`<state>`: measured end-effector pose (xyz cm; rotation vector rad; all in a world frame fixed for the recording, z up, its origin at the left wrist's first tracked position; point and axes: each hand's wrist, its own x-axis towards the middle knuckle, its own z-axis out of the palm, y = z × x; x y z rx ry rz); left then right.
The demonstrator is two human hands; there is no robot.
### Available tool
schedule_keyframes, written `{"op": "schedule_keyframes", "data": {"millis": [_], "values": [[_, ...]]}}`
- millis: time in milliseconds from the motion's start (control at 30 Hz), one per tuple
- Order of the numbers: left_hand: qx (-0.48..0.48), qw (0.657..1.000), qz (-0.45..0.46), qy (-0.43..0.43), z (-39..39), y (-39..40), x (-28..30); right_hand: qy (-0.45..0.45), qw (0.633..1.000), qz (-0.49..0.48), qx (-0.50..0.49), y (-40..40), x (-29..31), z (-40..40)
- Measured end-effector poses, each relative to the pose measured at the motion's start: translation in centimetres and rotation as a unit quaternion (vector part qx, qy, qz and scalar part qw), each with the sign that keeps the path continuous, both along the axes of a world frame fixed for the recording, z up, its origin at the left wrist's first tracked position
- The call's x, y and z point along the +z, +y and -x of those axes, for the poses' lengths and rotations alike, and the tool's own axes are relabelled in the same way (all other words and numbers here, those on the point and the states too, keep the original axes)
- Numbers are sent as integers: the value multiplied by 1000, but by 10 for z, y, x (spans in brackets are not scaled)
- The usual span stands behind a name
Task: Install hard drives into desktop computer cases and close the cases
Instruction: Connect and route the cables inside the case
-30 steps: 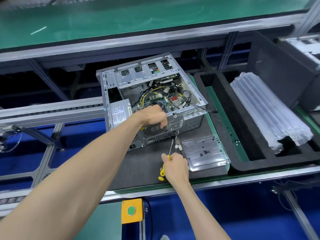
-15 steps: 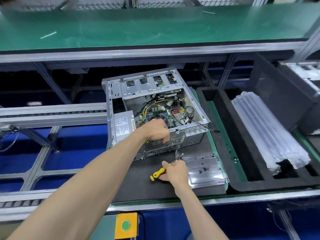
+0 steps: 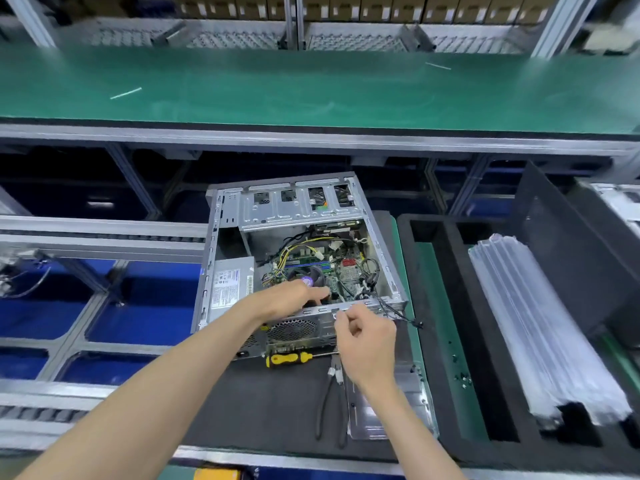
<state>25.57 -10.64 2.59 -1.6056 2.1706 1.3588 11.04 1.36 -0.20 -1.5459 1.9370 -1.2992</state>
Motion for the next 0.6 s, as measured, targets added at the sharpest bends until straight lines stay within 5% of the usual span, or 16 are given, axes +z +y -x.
{"op": "schedule_keyframes", "data": {"millis": [100, 200, 333, 467, 600], "values": [[23, 998, 42, -34, 6, -3, -7, 7, 997, 64, 48, -31, 18, 25], [42, 997, 55, -31, 7, -5, -7, 51, 986, -45, 155, -72, 32, 41], [46, 998, 22, -29, 4, -13, -5, 184, 912, -206, 304, -112, 31, 42], [-6, 997, 20, -75, 7, -28, -5, 226, 850, -308, 363, -135, 23, 39], [-130, 984, -16, -125, 10, -38, -5, 274, 766, -402, 420, -148, 15, 38]]}}
